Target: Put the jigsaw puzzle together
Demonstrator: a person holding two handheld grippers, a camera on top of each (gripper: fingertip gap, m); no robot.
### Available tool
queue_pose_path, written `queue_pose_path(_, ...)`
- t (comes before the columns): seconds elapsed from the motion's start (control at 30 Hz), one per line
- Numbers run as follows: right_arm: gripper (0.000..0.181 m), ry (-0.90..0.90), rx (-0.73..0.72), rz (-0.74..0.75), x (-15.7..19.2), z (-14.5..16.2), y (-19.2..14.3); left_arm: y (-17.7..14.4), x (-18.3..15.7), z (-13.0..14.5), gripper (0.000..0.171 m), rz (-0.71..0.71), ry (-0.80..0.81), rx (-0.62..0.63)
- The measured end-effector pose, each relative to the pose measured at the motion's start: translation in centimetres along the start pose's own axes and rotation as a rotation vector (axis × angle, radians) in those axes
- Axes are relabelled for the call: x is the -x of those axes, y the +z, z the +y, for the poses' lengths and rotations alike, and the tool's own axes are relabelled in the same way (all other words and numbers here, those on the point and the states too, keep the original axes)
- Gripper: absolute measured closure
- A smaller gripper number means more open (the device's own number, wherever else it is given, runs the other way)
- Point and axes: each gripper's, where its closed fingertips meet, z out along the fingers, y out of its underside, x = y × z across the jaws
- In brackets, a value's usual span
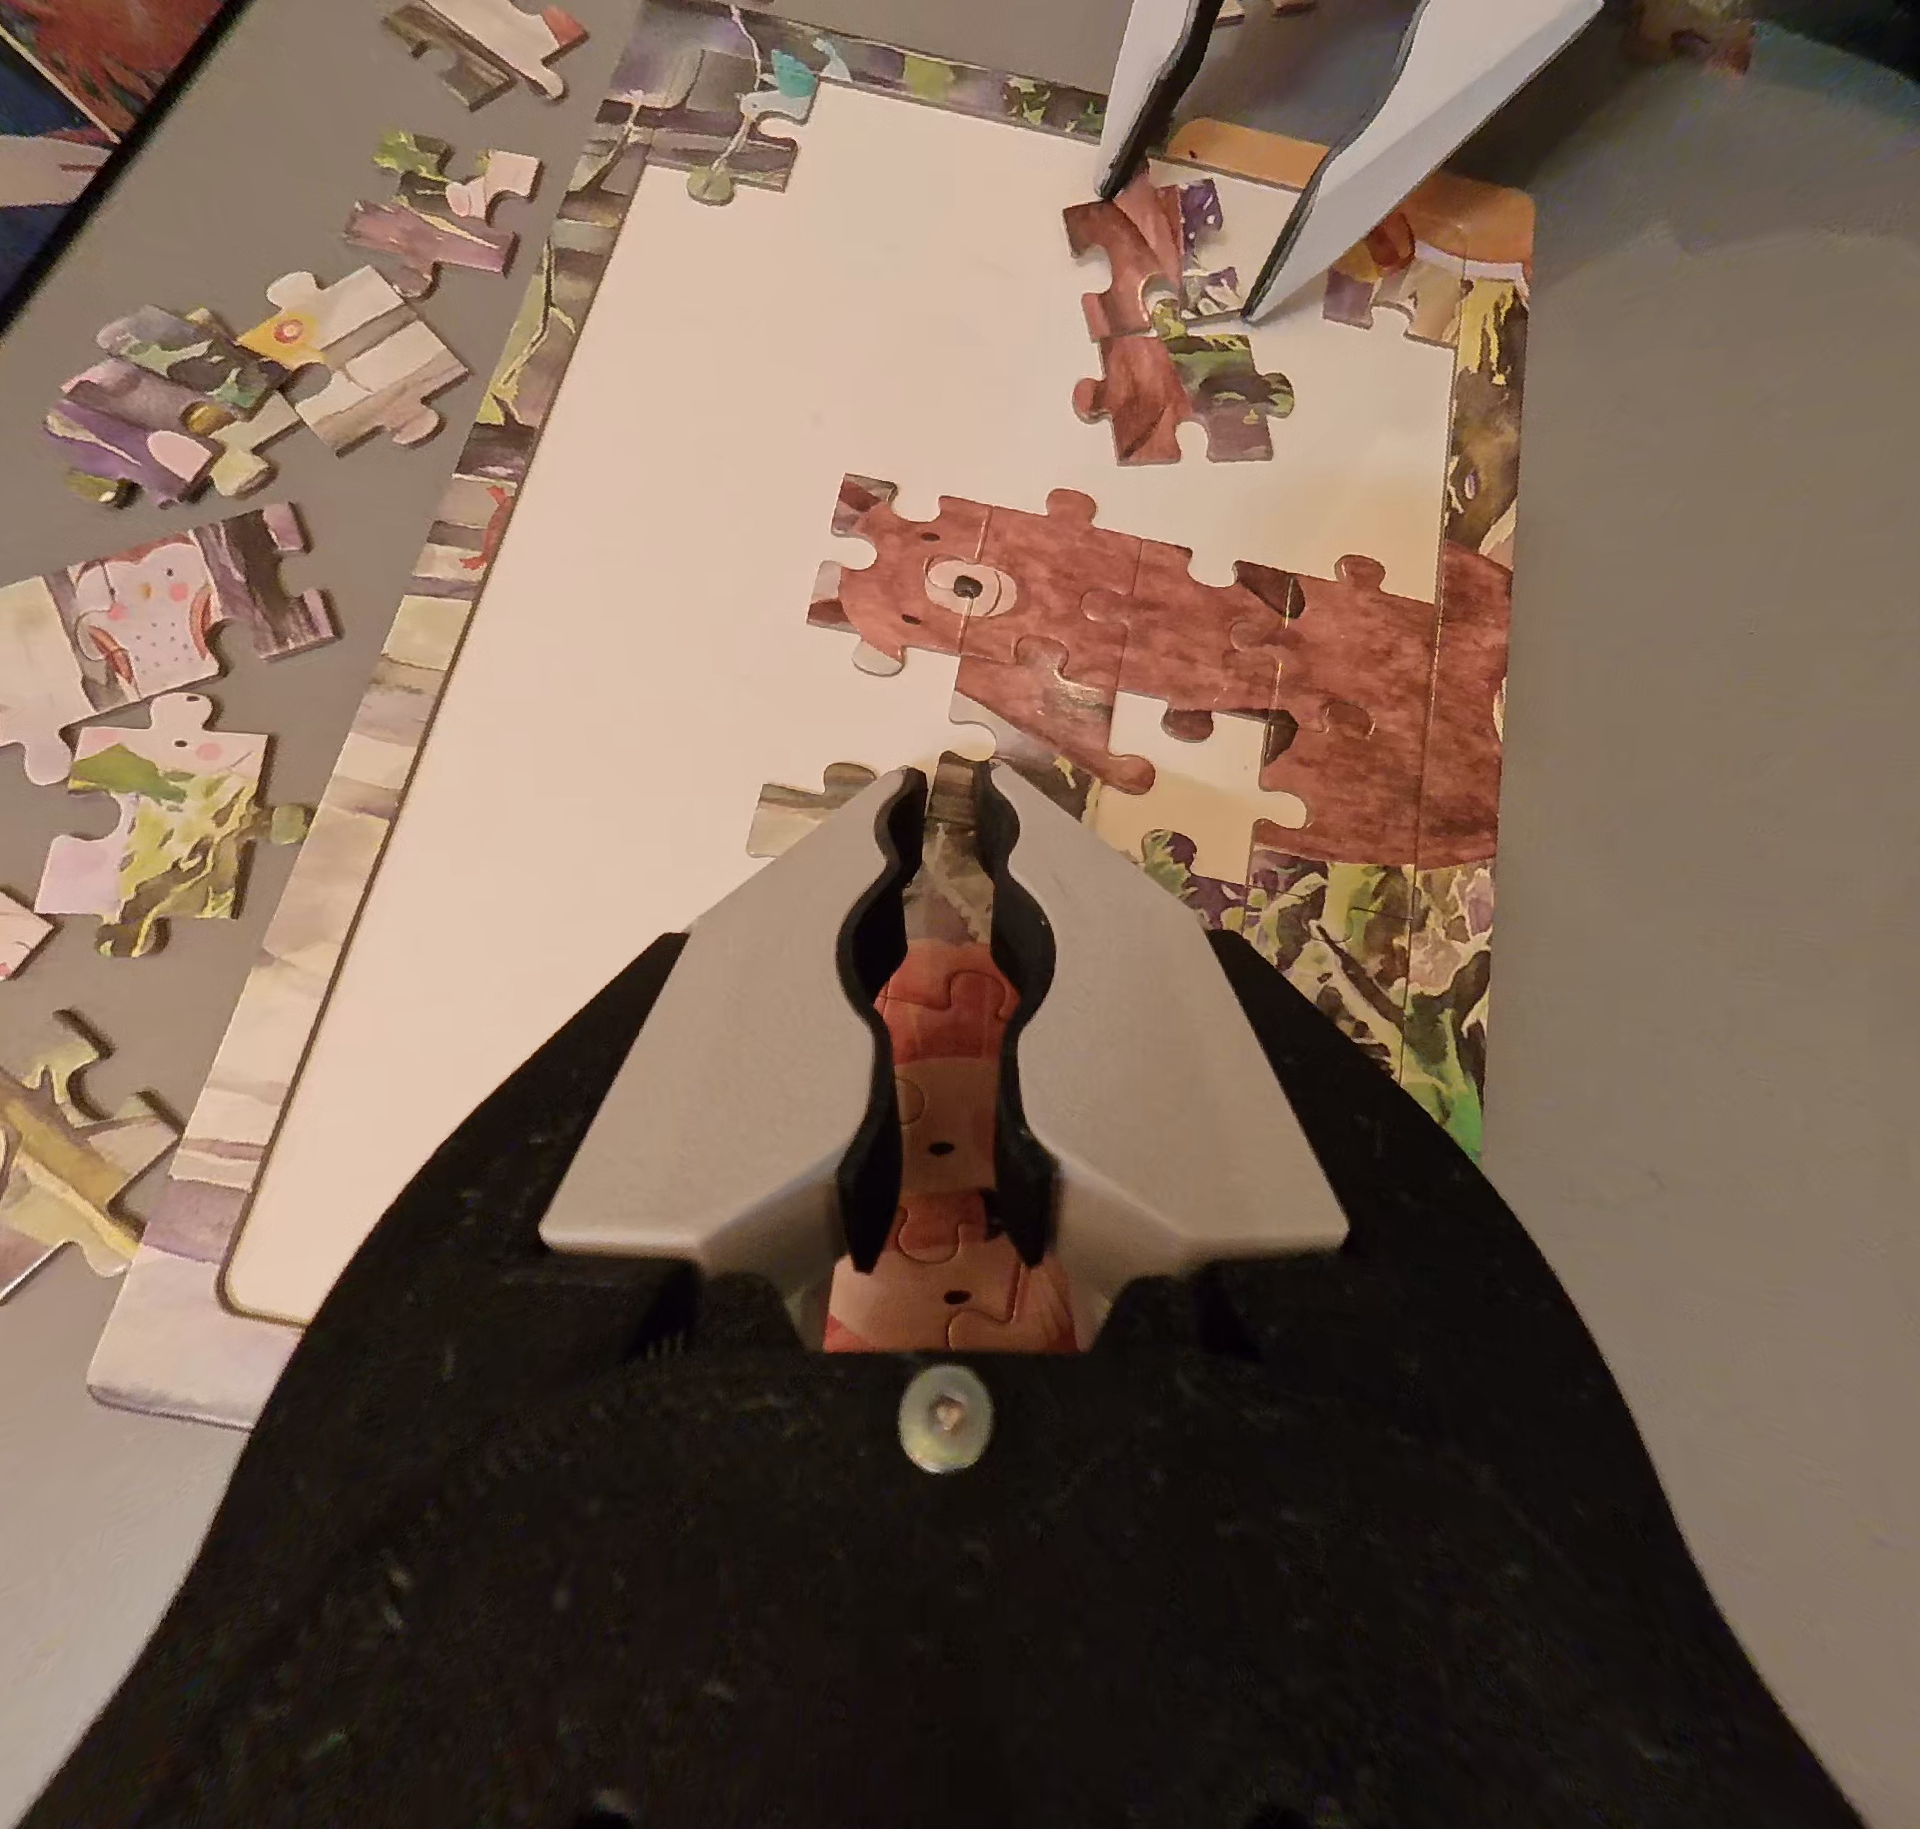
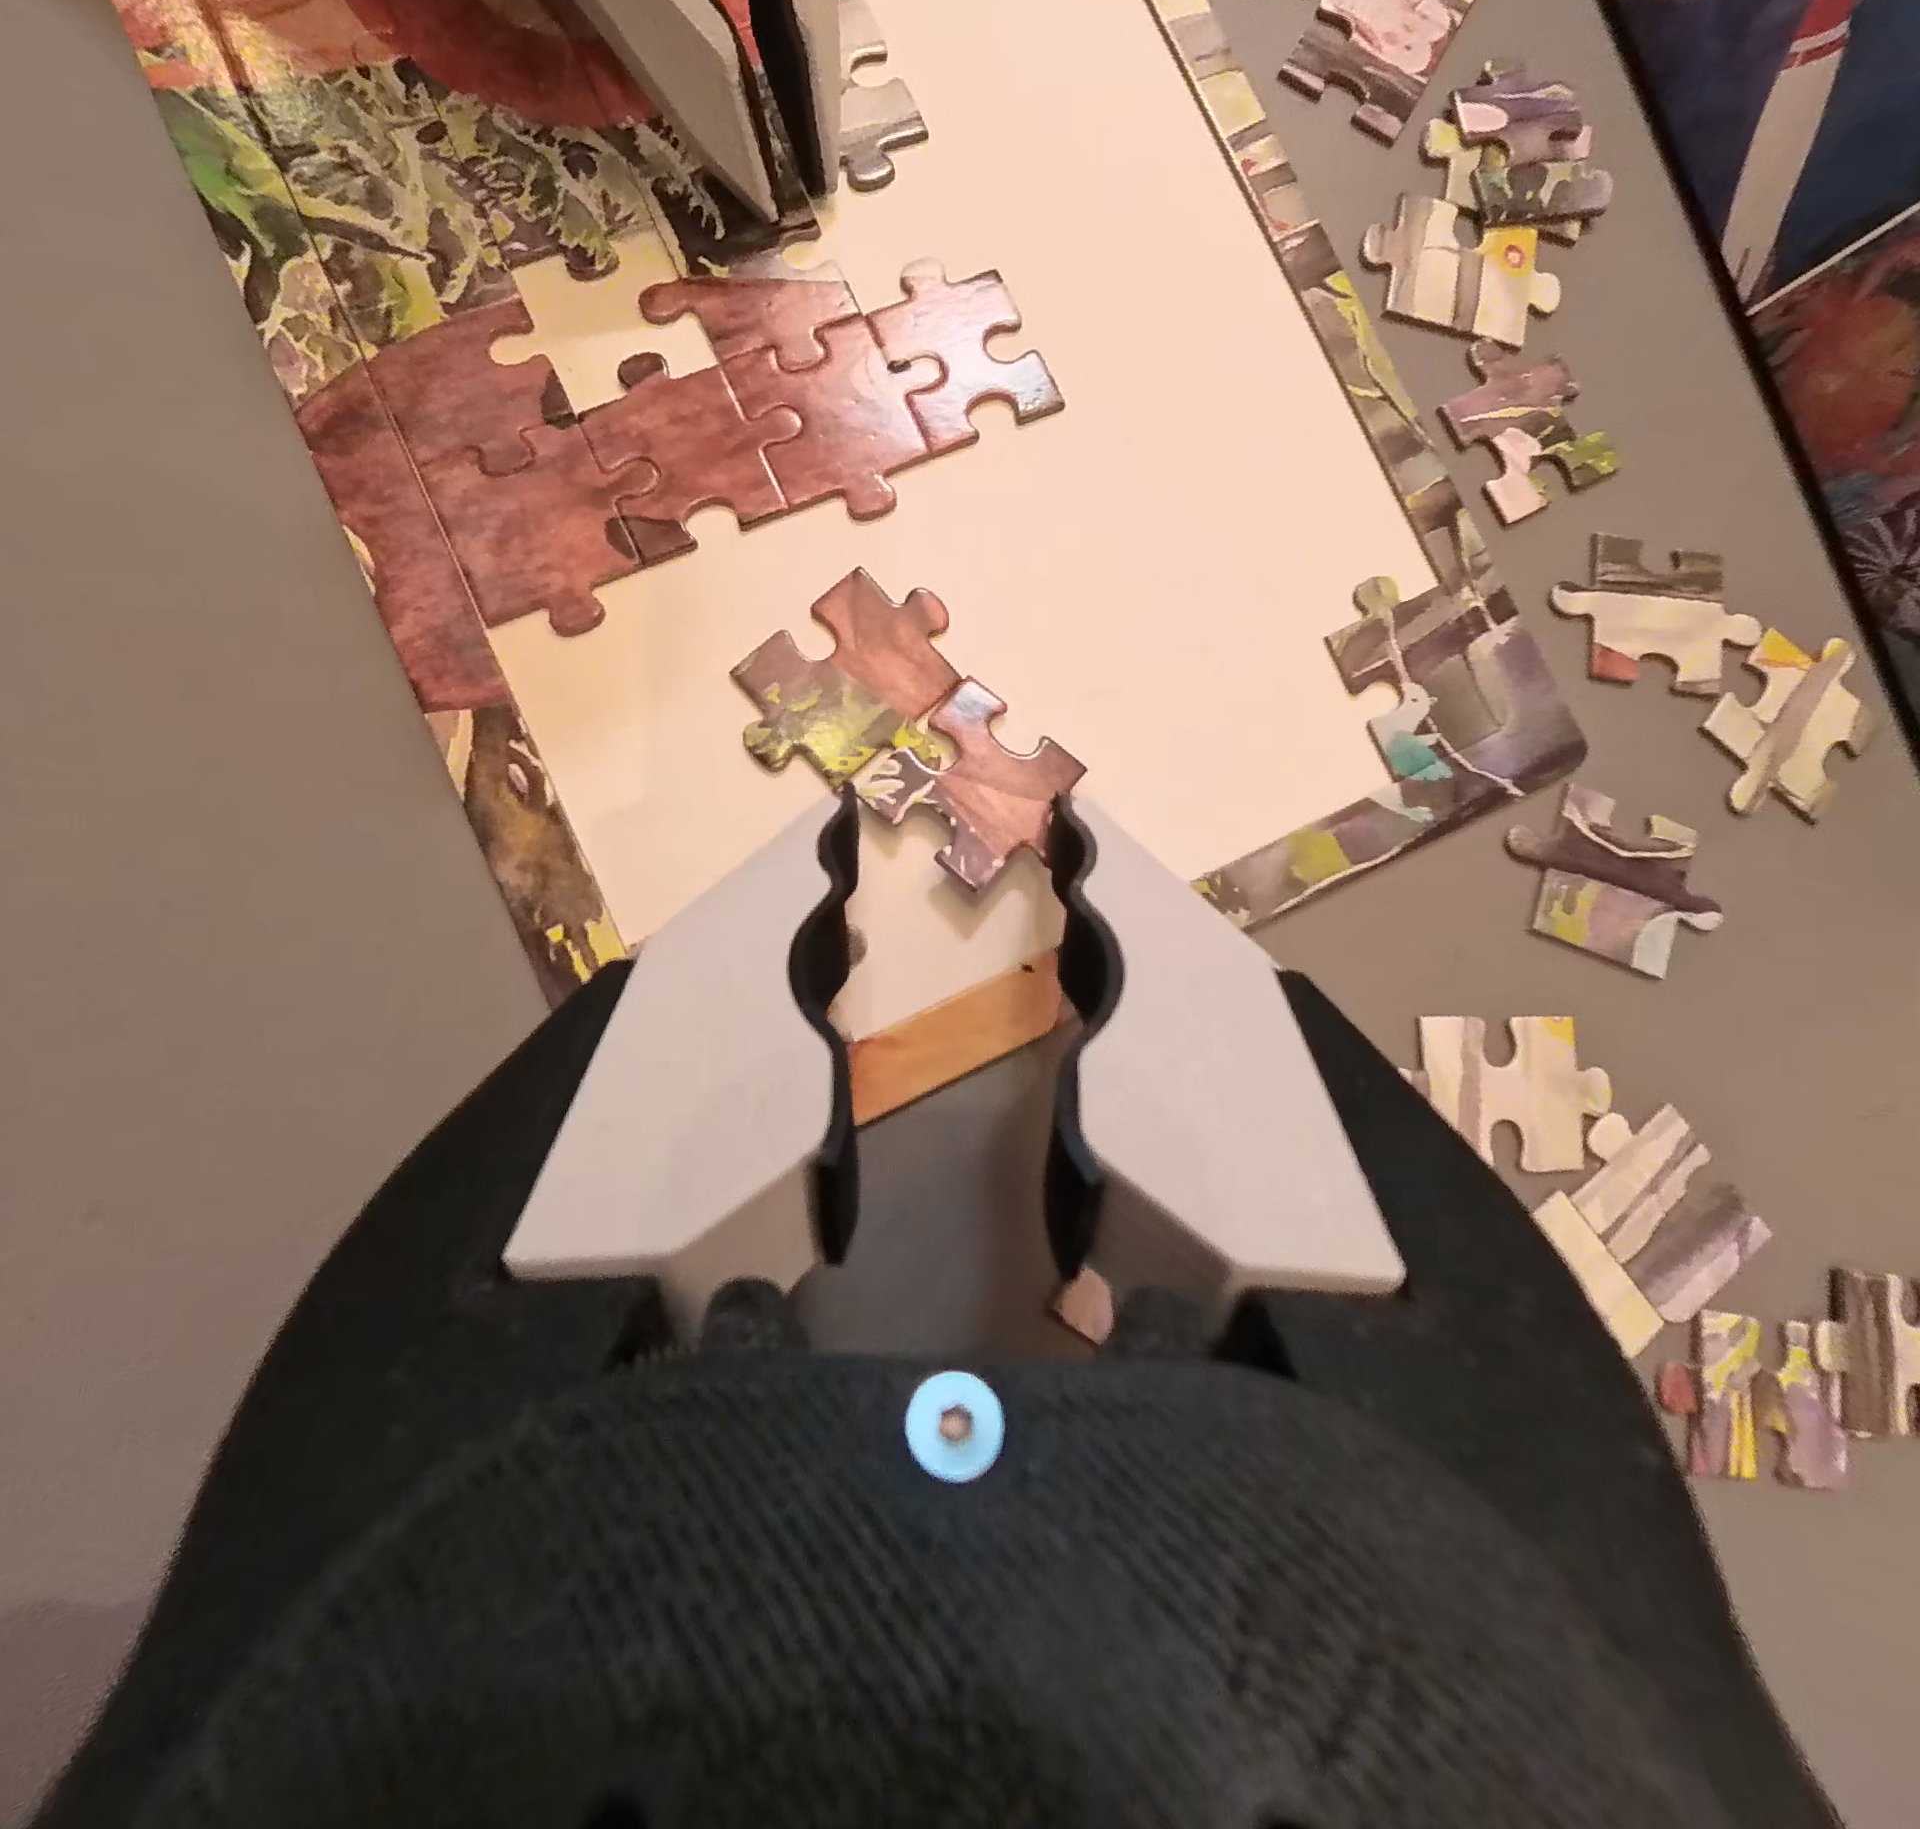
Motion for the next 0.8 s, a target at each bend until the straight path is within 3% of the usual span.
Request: queue_pose_path(0.8, 0.146, 0.000, 0.008, -0.006, 0.15, 0.15, 0.05, 0.00, 0.00, 0.00, 0.162, 0.000, 0.000, 0.000)
